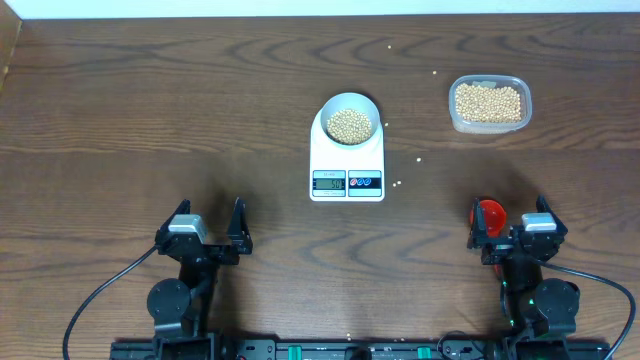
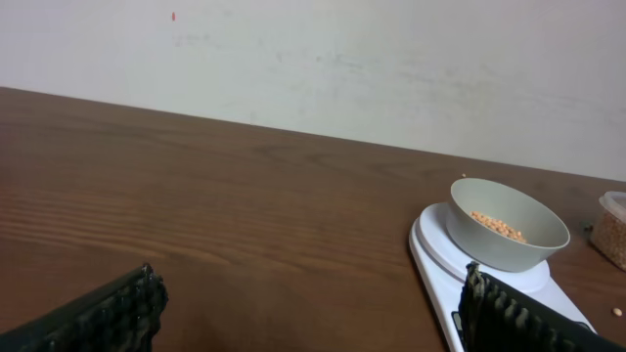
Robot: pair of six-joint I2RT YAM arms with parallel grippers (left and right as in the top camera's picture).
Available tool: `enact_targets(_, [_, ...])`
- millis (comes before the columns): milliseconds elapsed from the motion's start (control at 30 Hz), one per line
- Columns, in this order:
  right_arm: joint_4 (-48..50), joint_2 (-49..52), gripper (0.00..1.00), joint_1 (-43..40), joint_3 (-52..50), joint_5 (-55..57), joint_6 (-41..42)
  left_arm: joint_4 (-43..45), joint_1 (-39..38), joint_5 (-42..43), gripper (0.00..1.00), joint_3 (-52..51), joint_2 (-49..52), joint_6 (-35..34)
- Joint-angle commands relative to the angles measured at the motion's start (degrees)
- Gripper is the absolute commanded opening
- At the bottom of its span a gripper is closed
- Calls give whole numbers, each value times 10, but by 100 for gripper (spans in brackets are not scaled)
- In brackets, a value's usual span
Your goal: Scoop item into bowl and weigh 50g on scale
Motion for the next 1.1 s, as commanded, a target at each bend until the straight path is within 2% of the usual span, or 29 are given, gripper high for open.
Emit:
enact_targets(0, [-1,-4,99,-2,-1,4,-5,-30,2,3,98,-4,-5,13])
enact_targets(367, [-1,-4,99,-2,-1,4,-5,-31,-14,-7,98,-4,-5,4])
enact_targets(433, [-1,-4,99,-2,-1,4,-5,-35,-14,-34,98,-4,-5,-29])
enact_targets(767, [-1,-4,99,-2,-1,4,-5,-35,-14,-44,98,-4,-5,-28])
enact_targets(1067, [-1,-4,99,-2,-1,4,-5,-35,-40,-29,98,-4,-5,90])
